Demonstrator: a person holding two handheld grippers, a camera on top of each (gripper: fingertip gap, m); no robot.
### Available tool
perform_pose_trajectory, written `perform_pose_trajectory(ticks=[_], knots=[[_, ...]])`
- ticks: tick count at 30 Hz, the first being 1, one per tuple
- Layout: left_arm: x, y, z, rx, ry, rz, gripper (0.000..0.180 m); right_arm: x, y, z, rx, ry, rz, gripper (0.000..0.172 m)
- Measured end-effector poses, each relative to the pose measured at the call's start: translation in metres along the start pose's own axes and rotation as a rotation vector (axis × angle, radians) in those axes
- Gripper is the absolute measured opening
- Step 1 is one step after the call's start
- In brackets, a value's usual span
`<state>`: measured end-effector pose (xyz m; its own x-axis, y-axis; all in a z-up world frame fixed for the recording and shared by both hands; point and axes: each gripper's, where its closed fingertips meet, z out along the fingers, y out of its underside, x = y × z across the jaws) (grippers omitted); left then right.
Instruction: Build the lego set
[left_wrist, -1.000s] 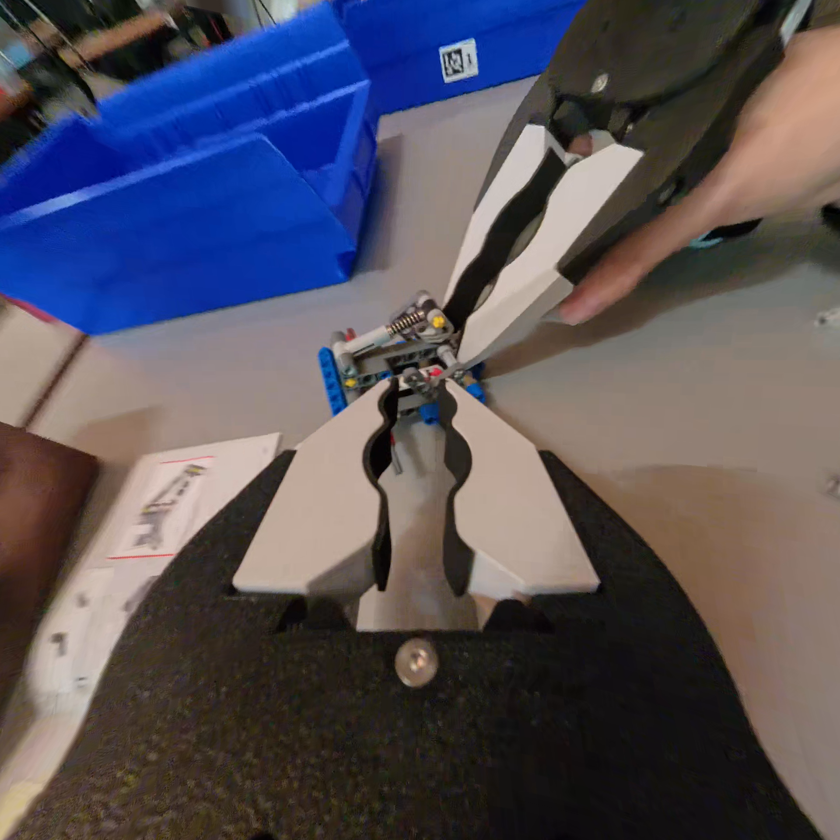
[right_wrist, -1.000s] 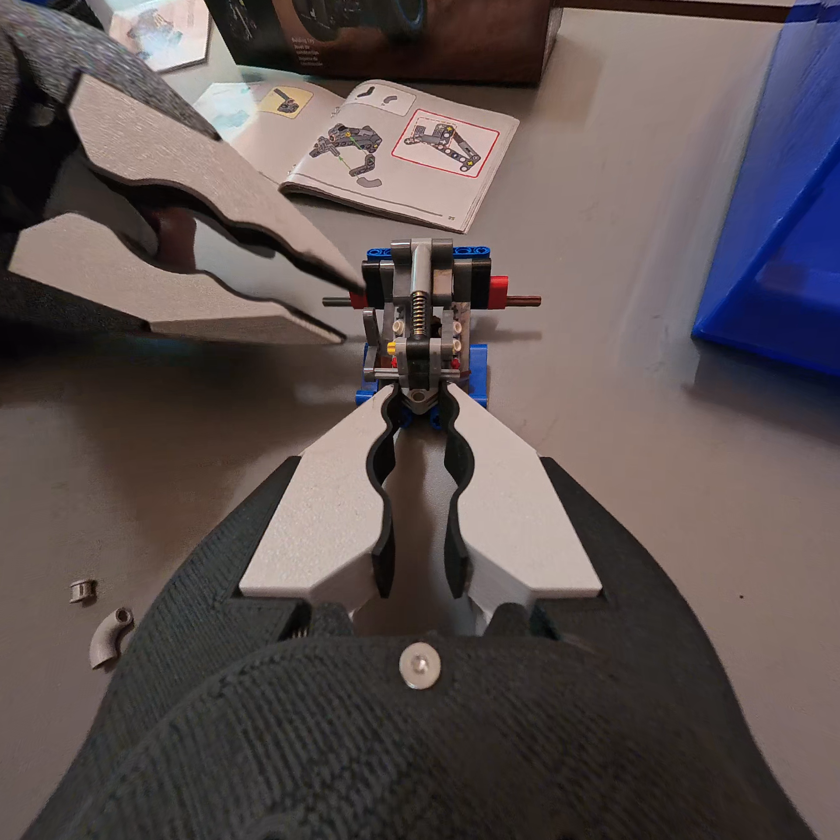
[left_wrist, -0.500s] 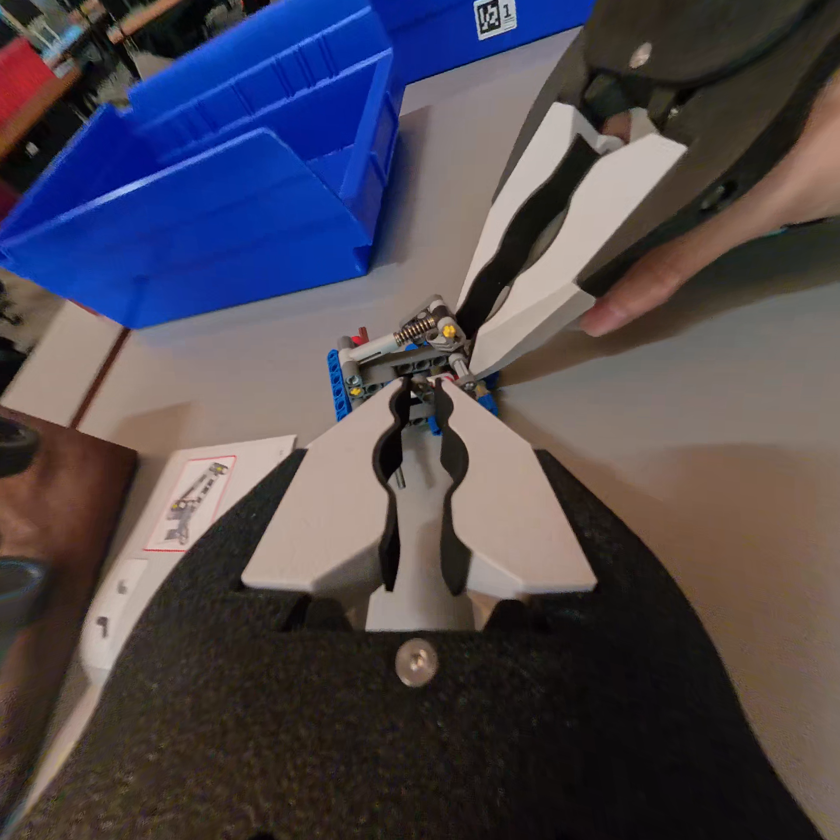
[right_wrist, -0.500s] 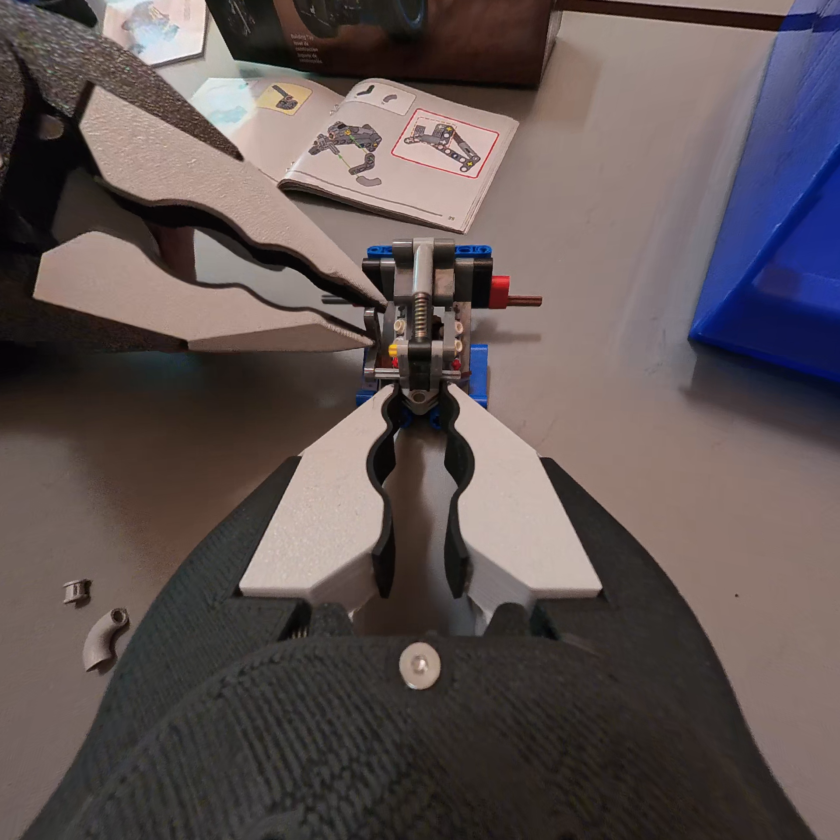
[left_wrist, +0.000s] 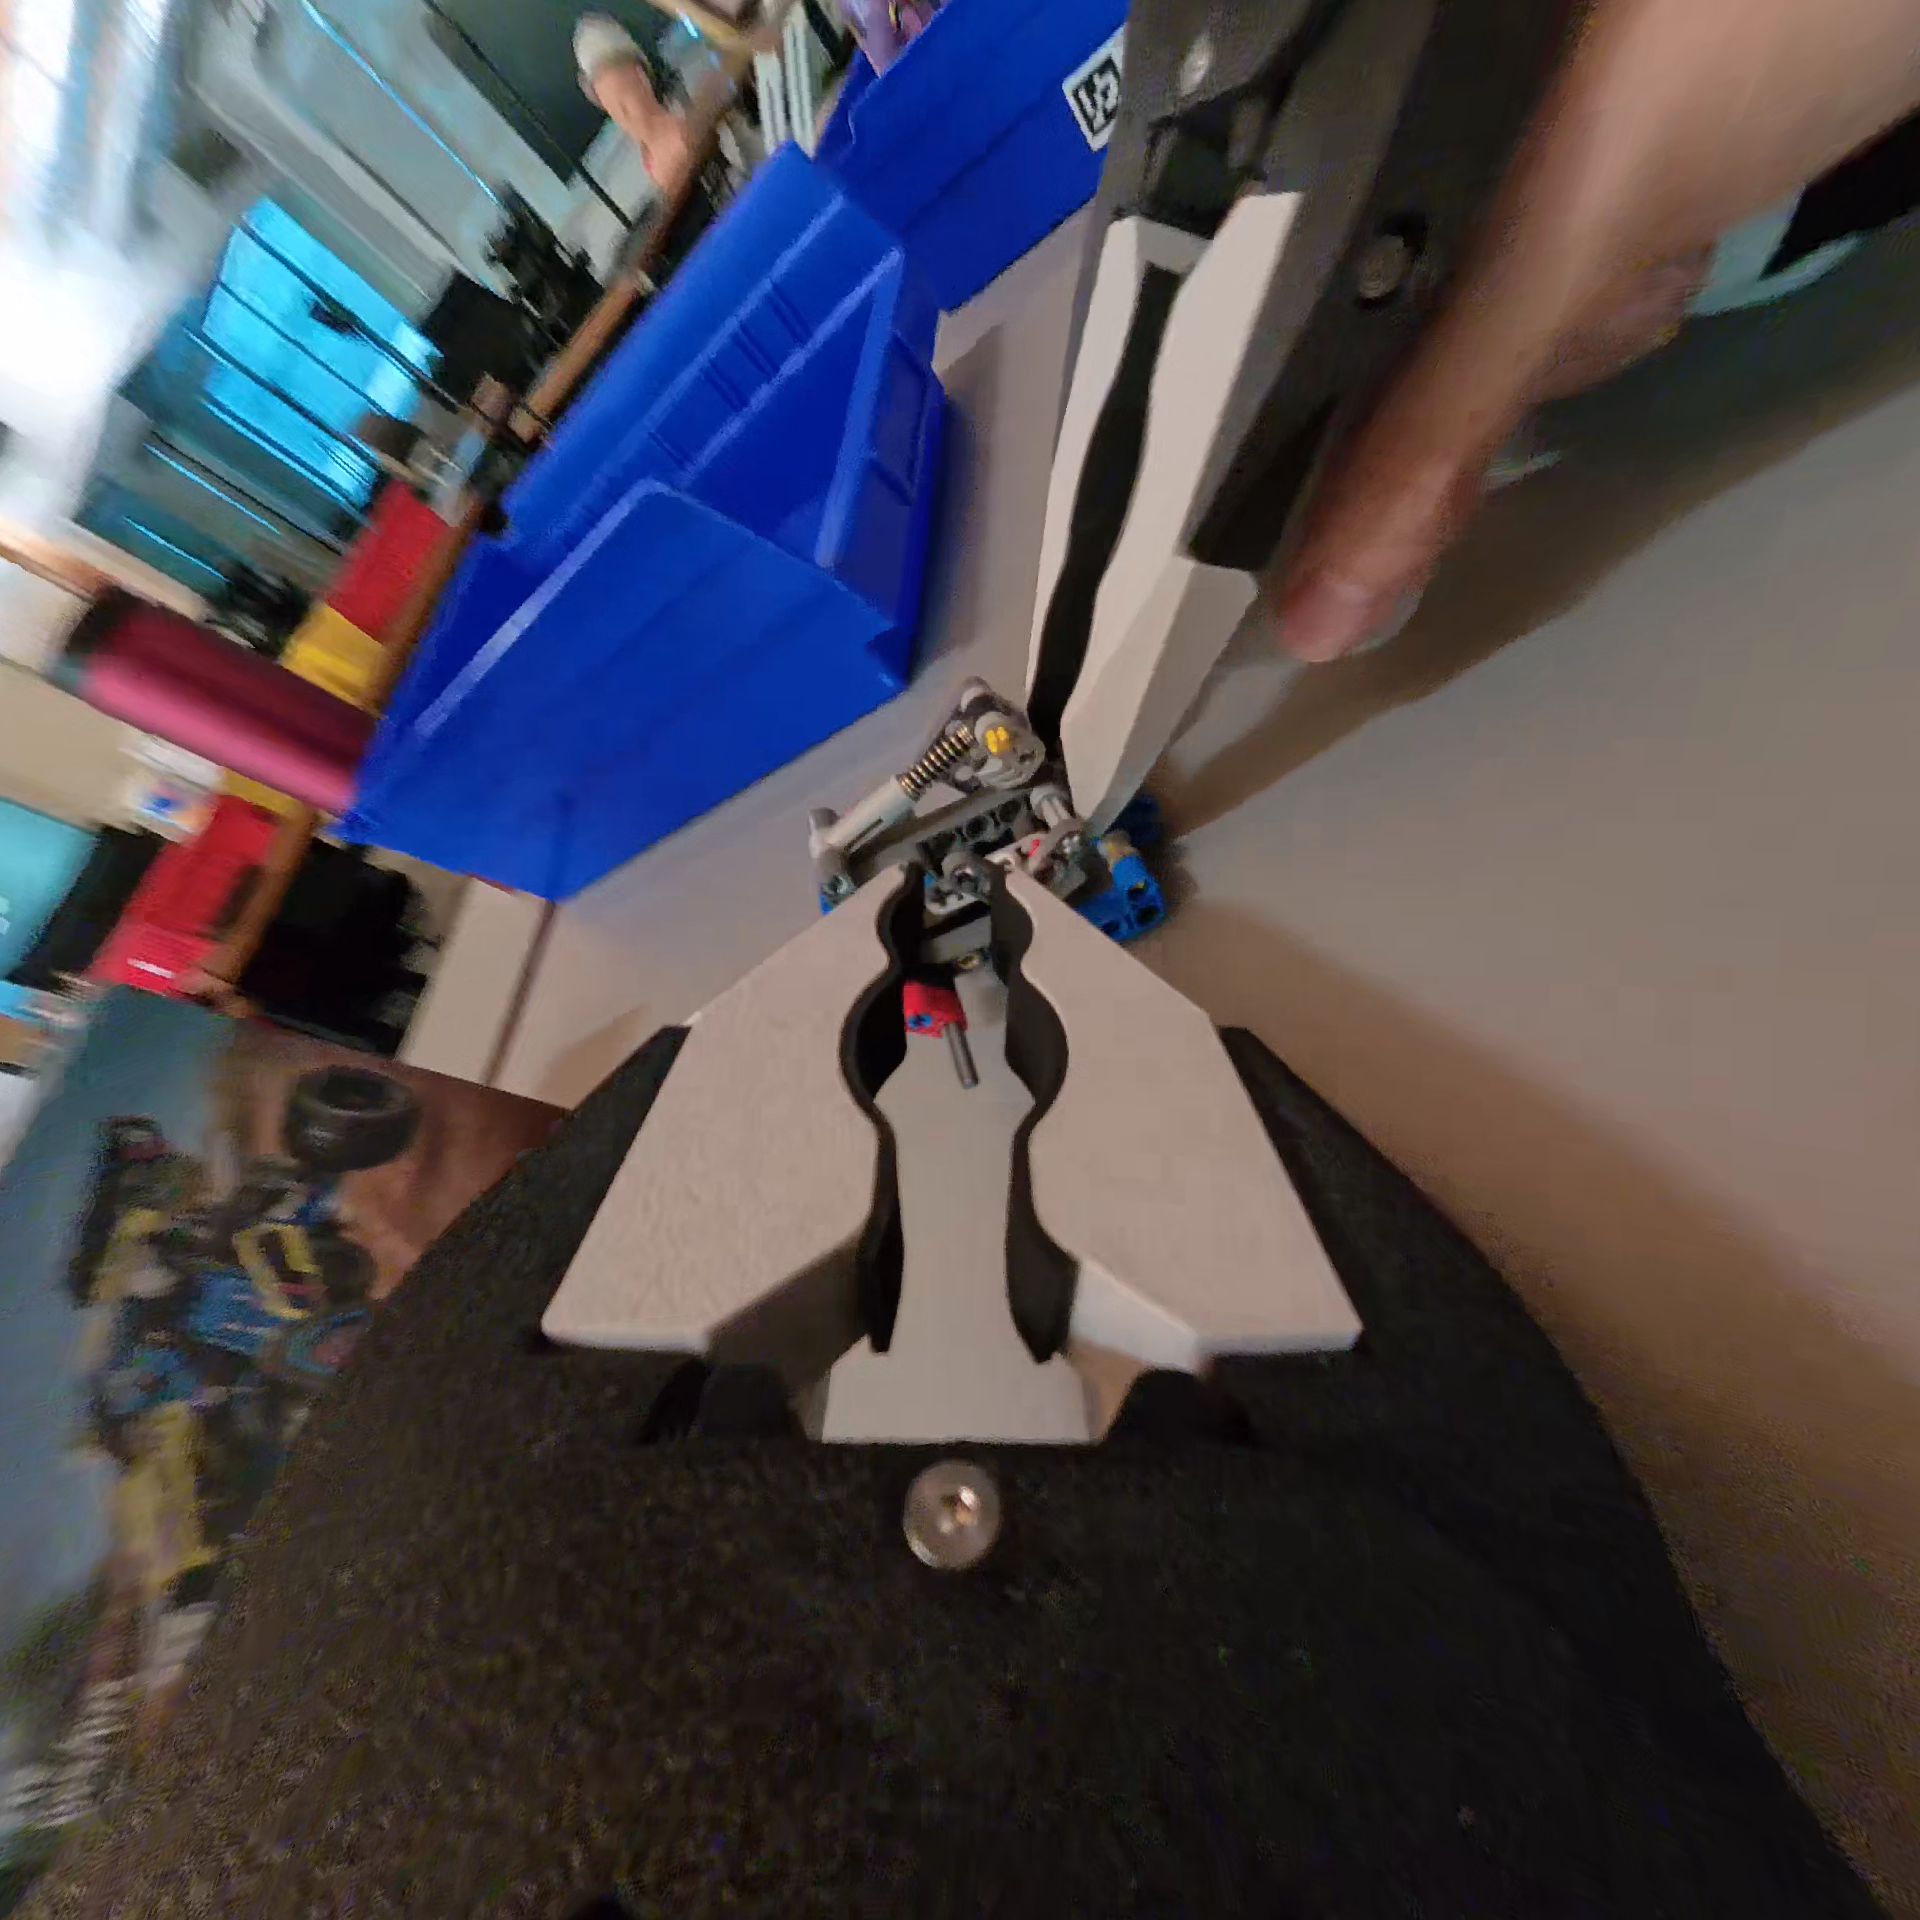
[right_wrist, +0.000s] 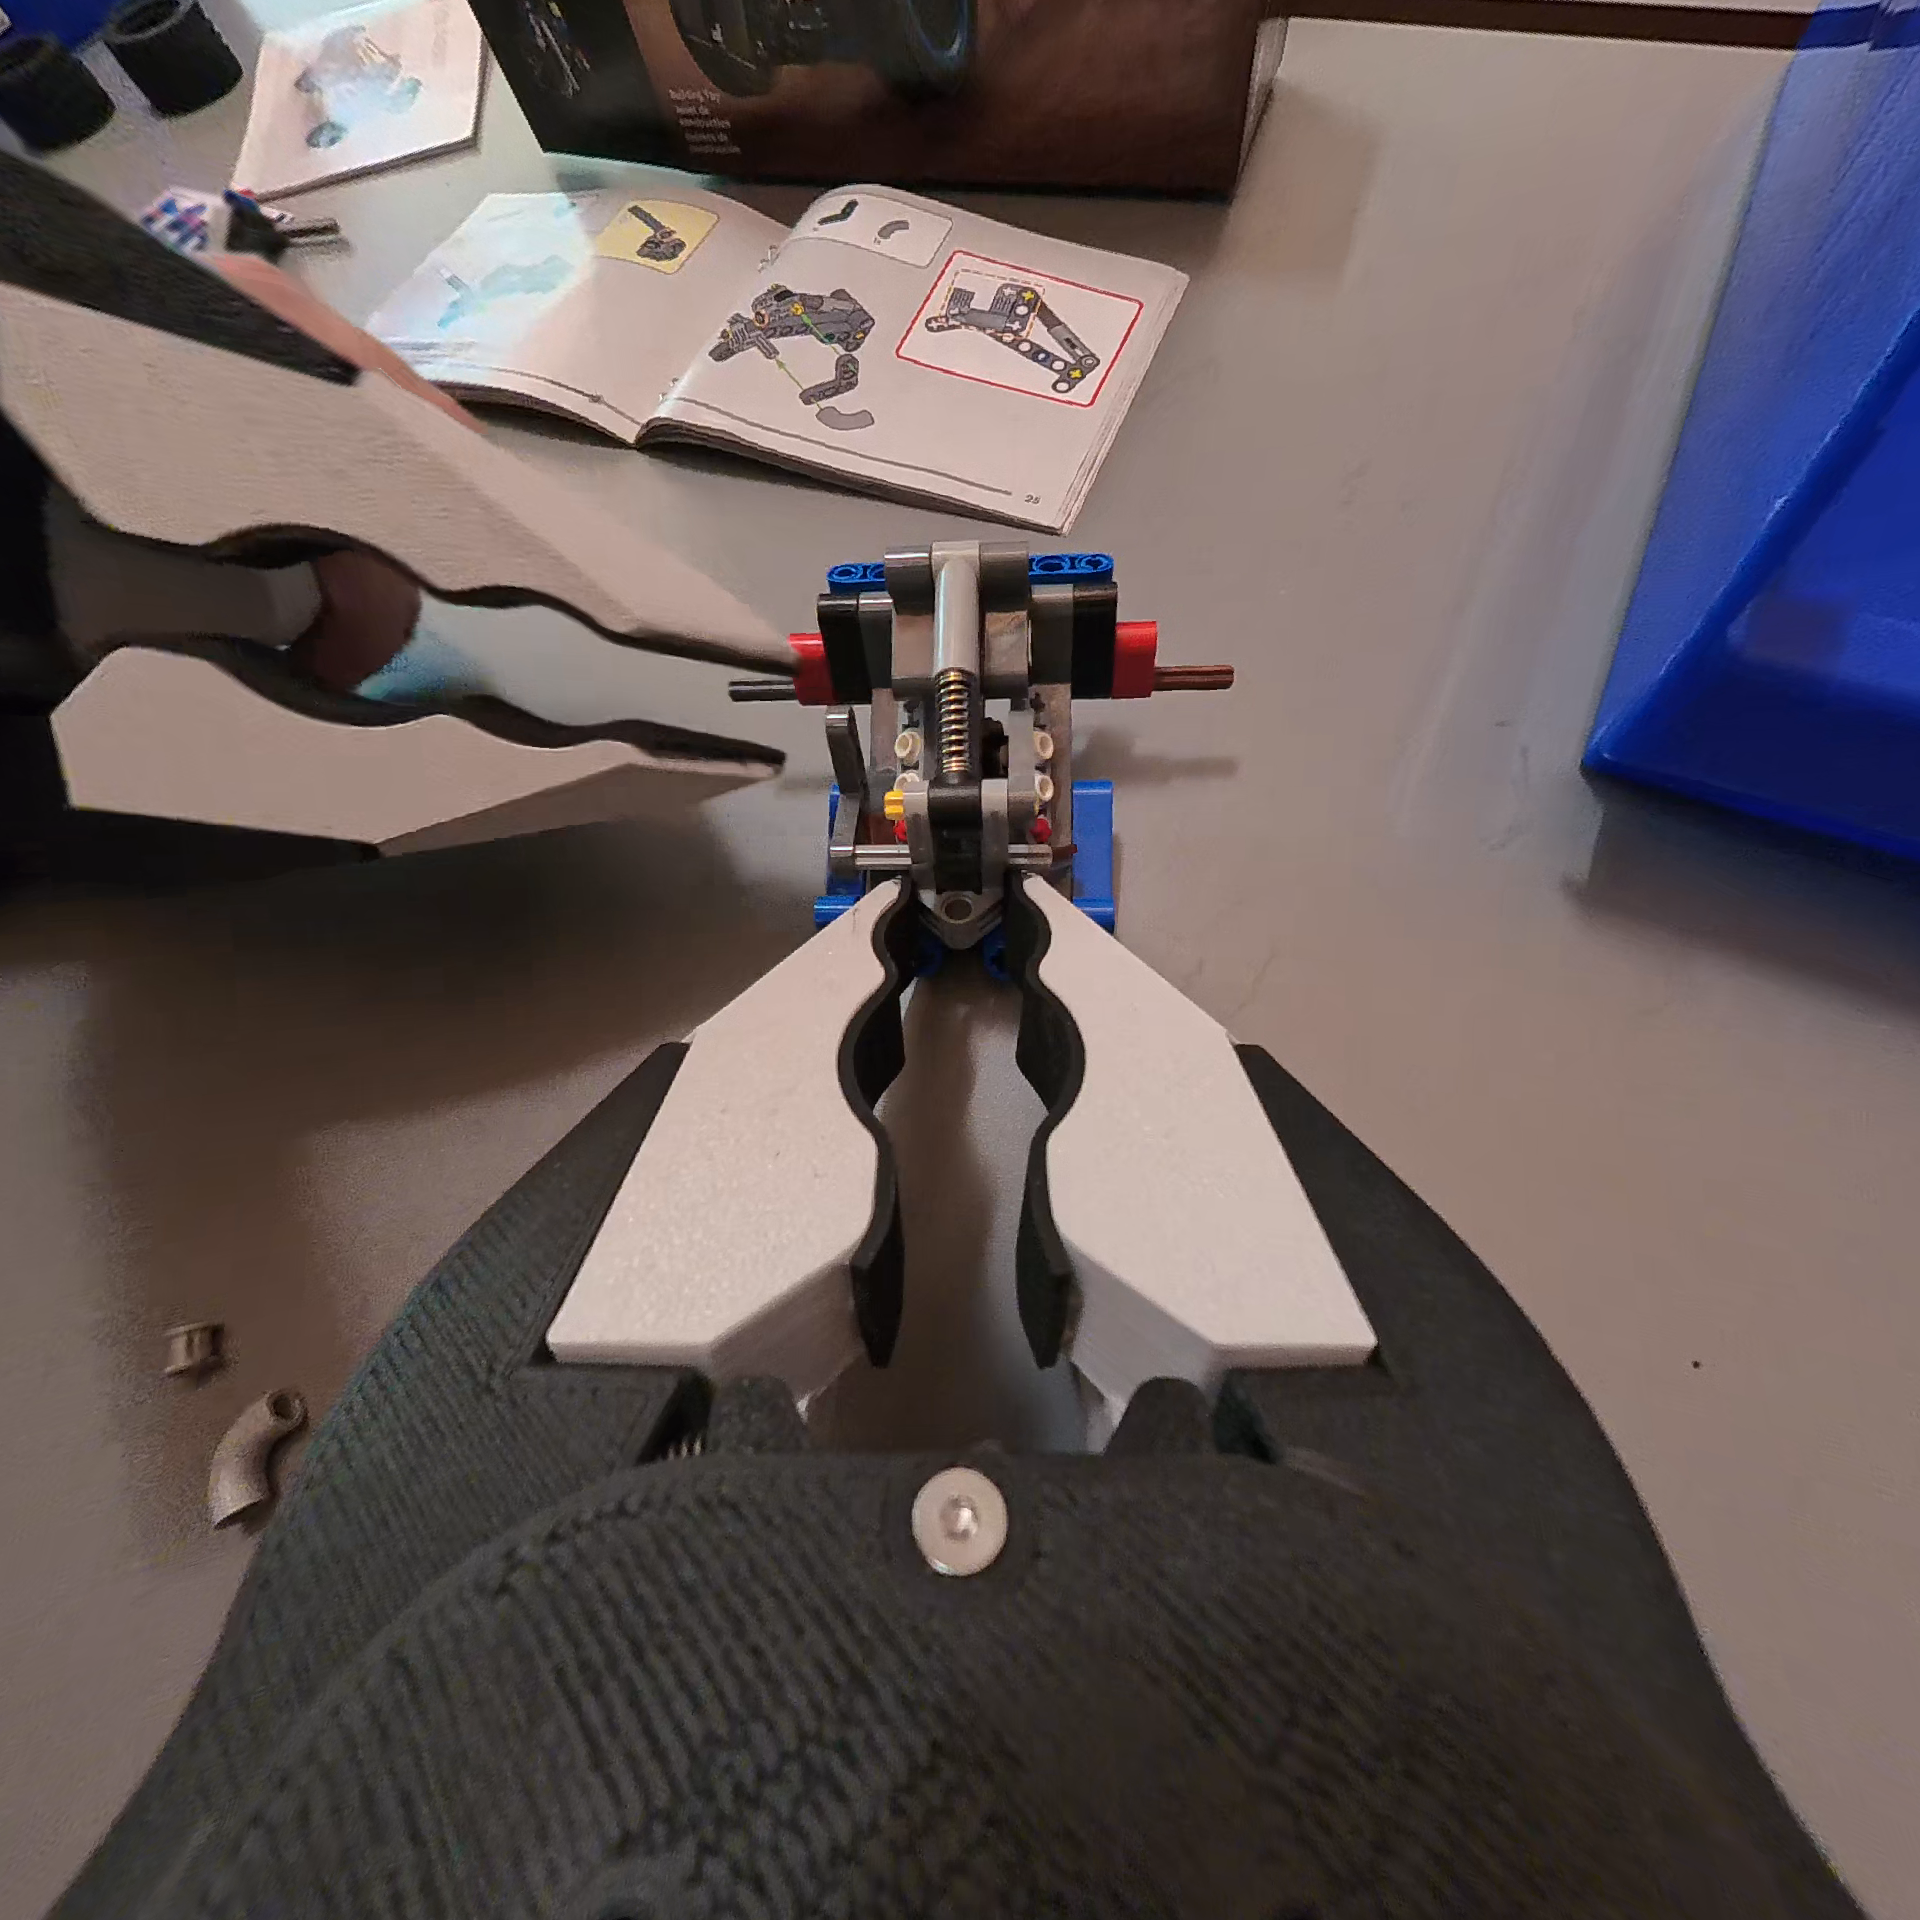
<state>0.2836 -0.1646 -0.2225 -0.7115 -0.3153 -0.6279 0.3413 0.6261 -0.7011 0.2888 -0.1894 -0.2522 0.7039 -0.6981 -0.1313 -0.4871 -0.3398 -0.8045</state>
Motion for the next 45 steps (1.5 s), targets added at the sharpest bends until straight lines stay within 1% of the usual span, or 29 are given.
perform_pose_trajectory(ticks=[1,3,5,7,9,11,17,22,29,45], knots=[[0.0,-0.003,-0.003,0.015,-0.029,0.064,0.008,0.0,0.0,0.0,0.0,0.0,0.0,0.014],[0.008,-0.01,-0.008,0.041,-0.042,0.21,0.005,0.0,0.0,0.0,0.0,-0.001,0.002,0.014],[0.019,-0.008,-0.006,0.025,-0.038,0.339,0.005,0.0,0.0,0.0,0.0,-0.004,0.005,0.014],[0.029,-0.002,-0.001,-0.01,-0.017,0.414,0.008,0.0,0.0,0.0,0.0,-0.002,0.003,0.014],[0.032,0.0,0.001,-0.019,-0.014,0.45,0.009,0.0,0.0,0.0,0.0,-0.002,0.002,0.014],[0.03,-0.004,0.0,-0.003,-0.034,0.449,0.008,0.0,0.0,0.0,0.0,-0.002,0.002,0.014],[0.031,-0.004,0.001,0.011,-0.027,0.39,0.001,0.0,0.0,0.0,0.0,0.0,0.0,0.014],[0.03,-0.003,0.002,0.022,-0.011,0.344,0.0,0.0,0.0,0.0,0.0,0.004,-0.004,0.014],[0.032,-0.003,0.003,0.021,-0.01,0.362,0.0,0.0,0.0,0.0,0.001,0.002,-0.001,0.014],[0.029,-0.001,0.004,0.01,-0.016,0.335,0.0,0.0,0.0,0.0,0.001,-0.004,0.006,0.014]])
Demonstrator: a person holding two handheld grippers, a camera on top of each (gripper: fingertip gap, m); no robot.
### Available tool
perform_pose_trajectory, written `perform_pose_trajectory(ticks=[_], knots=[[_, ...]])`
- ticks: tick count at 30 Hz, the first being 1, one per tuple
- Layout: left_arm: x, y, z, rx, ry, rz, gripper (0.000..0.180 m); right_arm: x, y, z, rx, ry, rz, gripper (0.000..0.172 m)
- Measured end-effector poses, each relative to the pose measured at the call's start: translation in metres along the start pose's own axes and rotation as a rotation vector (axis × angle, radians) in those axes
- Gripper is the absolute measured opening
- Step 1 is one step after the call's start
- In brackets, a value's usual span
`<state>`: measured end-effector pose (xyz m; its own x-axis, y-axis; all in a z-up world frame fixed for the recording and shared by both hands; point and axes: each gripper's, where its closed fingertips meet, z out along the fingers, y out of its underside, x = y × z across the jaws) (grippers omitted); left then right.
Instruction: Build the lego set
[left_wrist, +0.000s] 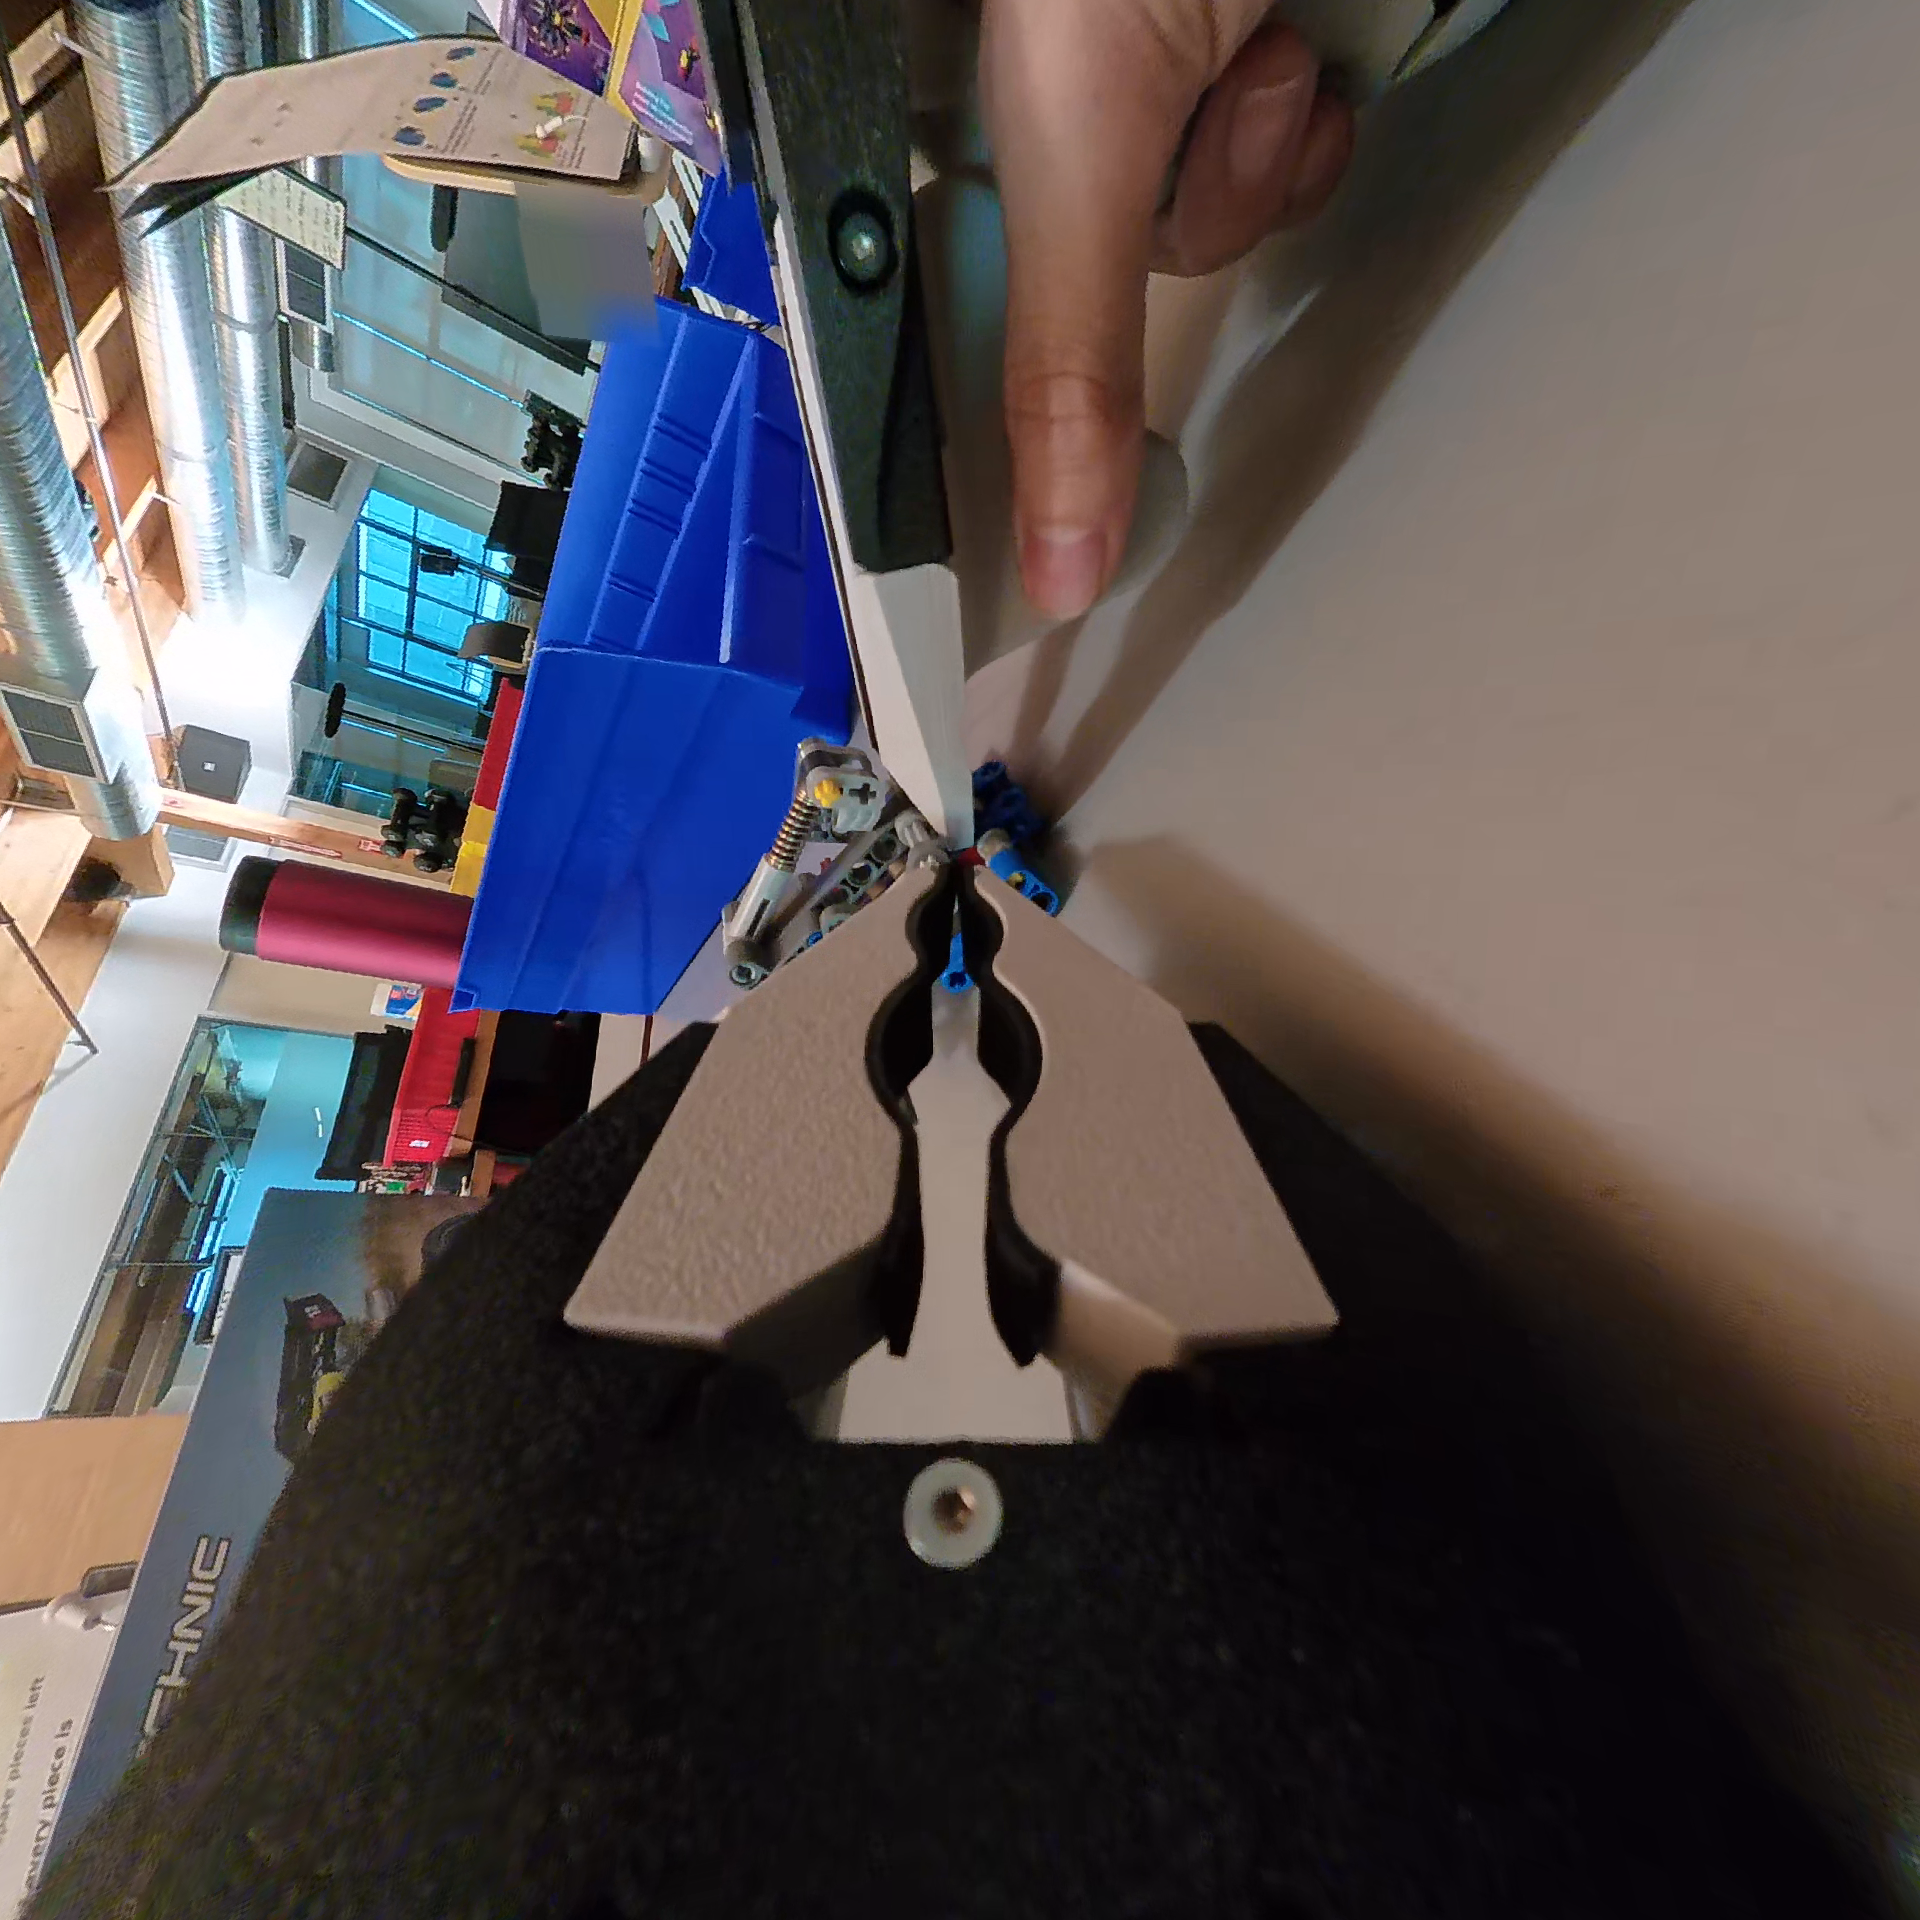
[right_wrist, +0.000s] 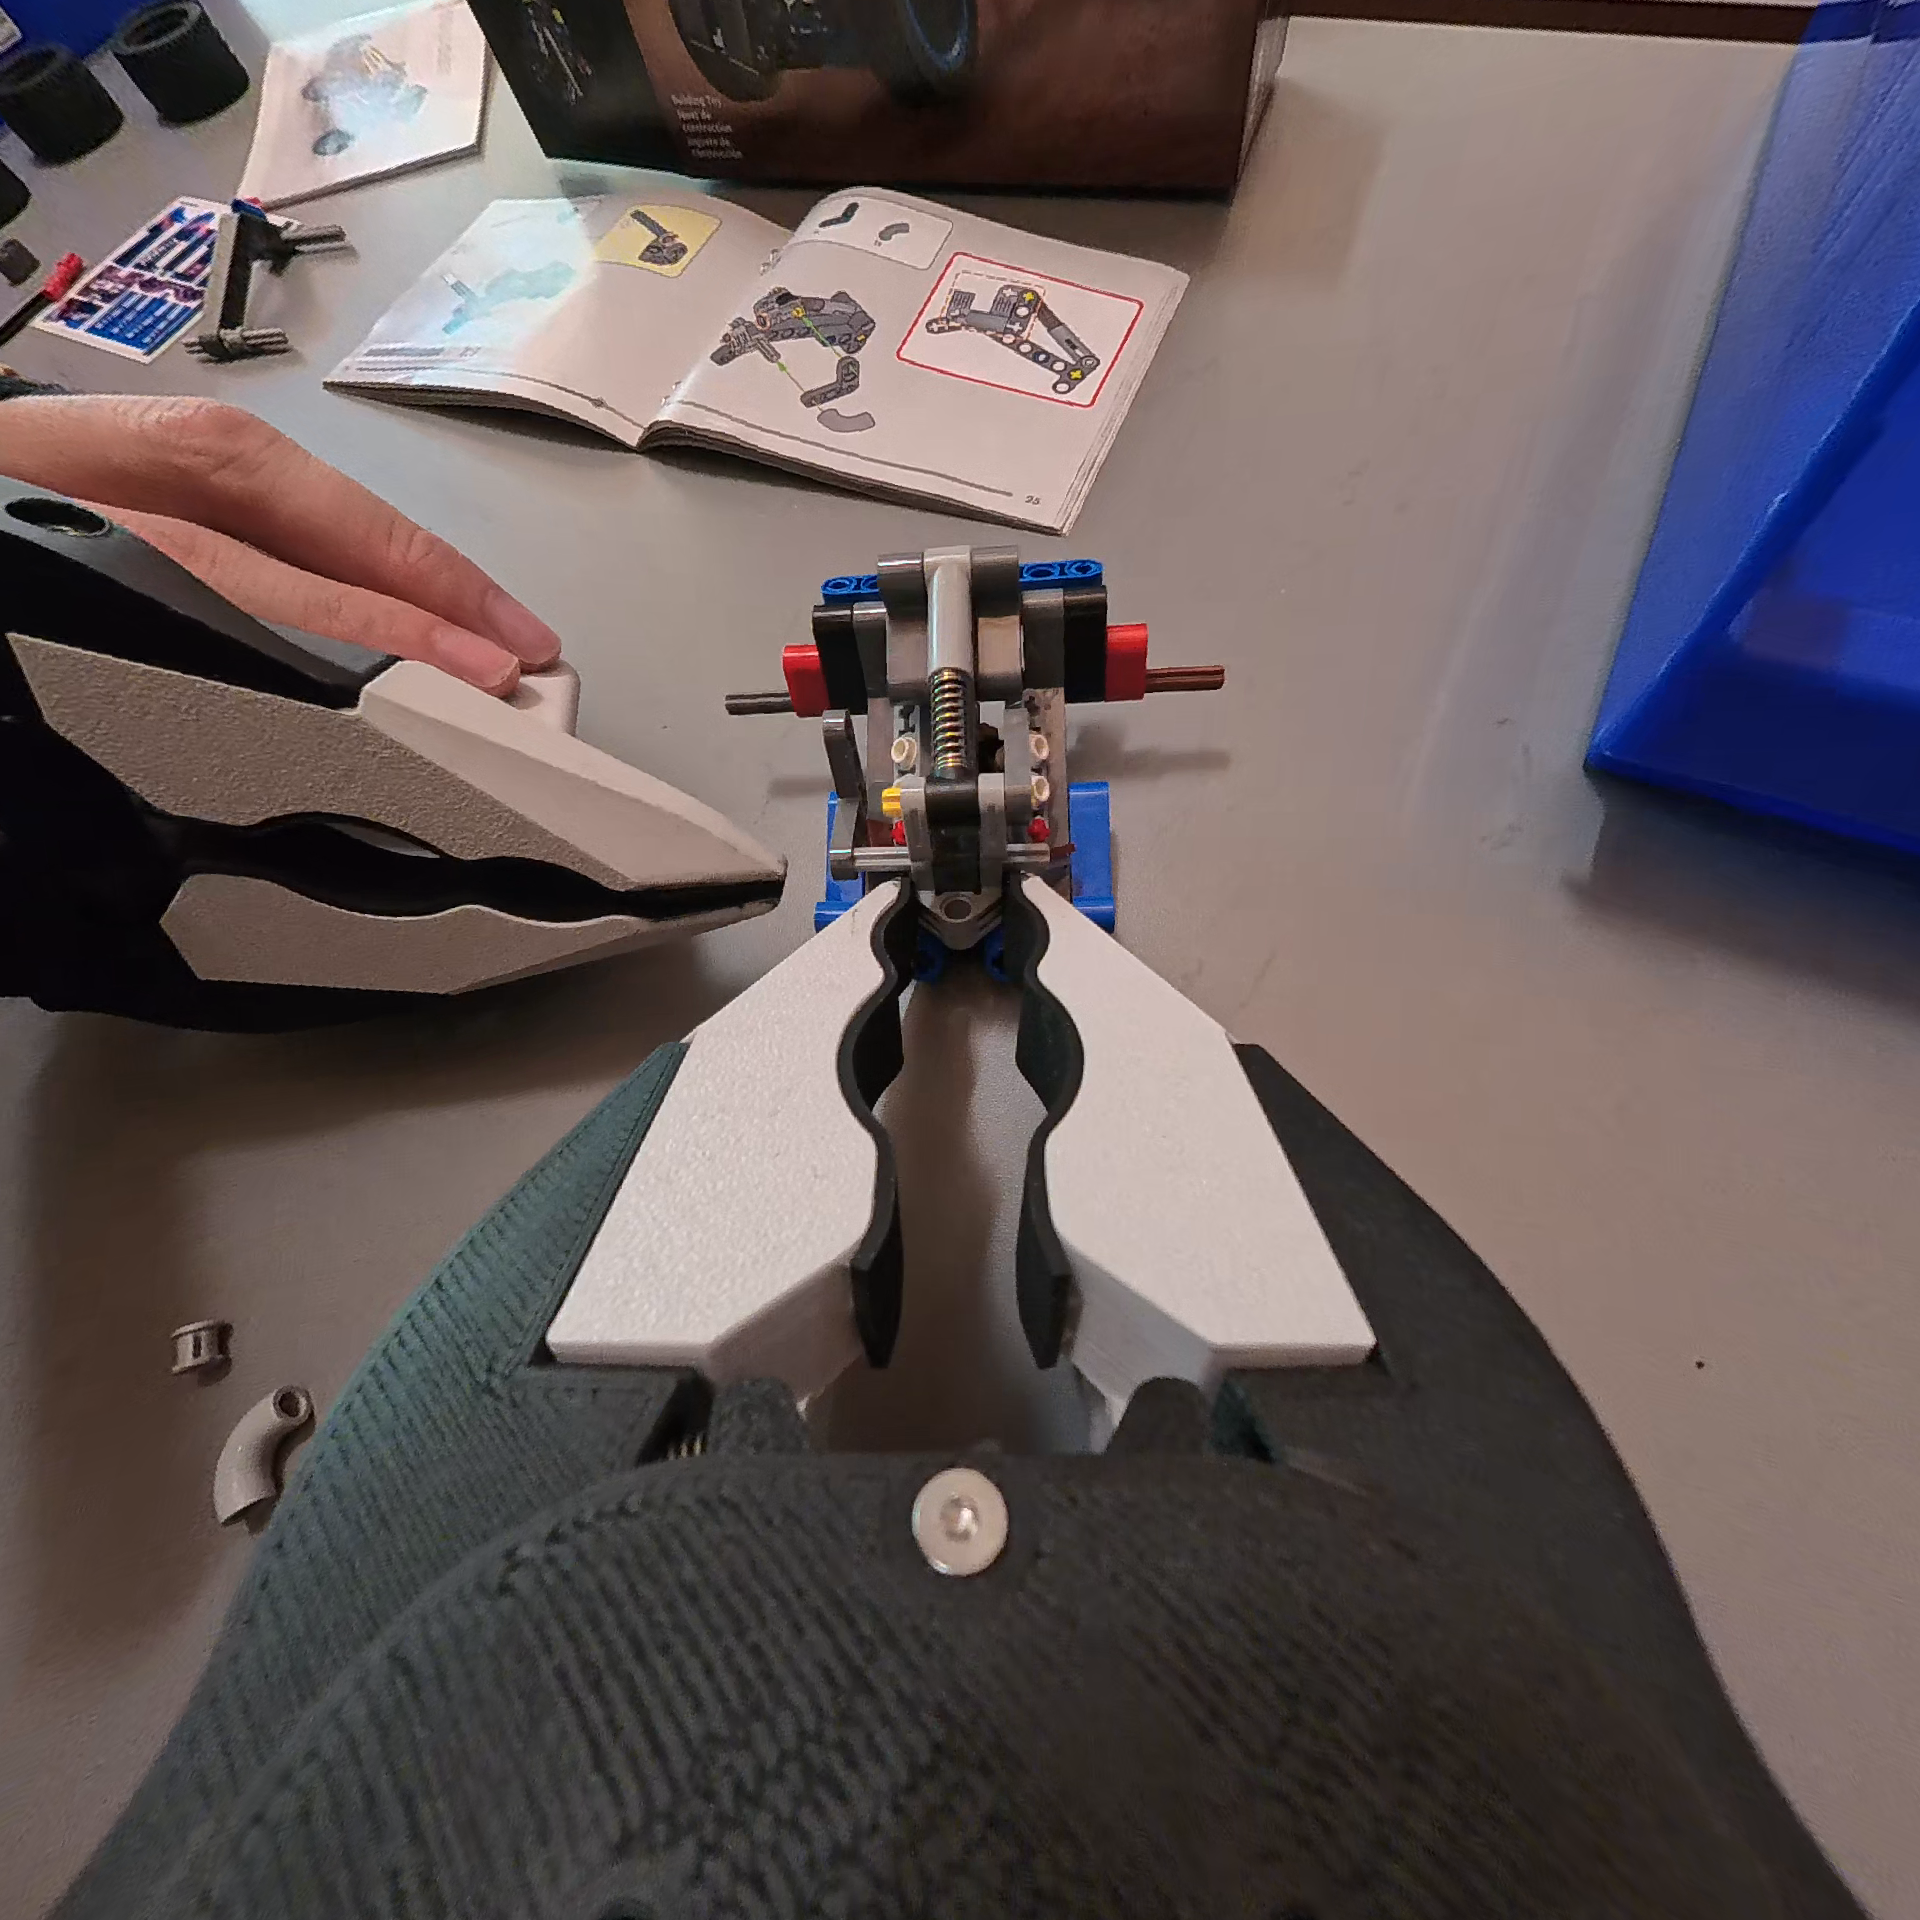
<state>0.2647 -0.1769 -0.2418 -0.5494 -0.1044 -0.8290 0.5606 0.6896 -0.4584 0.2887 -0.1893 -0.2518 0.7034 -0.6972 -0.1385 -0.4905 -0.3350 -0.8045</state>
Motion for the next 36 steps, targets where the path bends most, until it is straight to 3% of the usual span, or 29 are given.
perform_pose_trajectory(ticks=[5,11,22,28,36], knots=[[-0.004,0.002,0.0,-0.01,-0.024,0.002,0.0,0.0,0.0,0.0,0.0,-0.001,0.001,0.014],[-0.012,0.003,0.005,-0.033,-0.058,0.018,0.016,0.0,0.0,0.0,0.0,-0.001,0.001,0.014],[-0.008,0.001,0.014,-0.083,-0.087,0.237,0.004,0.0,0.0,0.0,-0.001,-0.001,0.001,0.014],[-0.008,0.001,0.013,-0.104,-0.099,0.281,0.004,0.0,0.0,0.0,-0.001,-0.004,-0.002,0.014],[-0.007,0.001,0.011,-0.111,-0.149,0.547,0.003,-0.001,0.001,0.0,-0.004,-0.004,-0.012,0.015]])
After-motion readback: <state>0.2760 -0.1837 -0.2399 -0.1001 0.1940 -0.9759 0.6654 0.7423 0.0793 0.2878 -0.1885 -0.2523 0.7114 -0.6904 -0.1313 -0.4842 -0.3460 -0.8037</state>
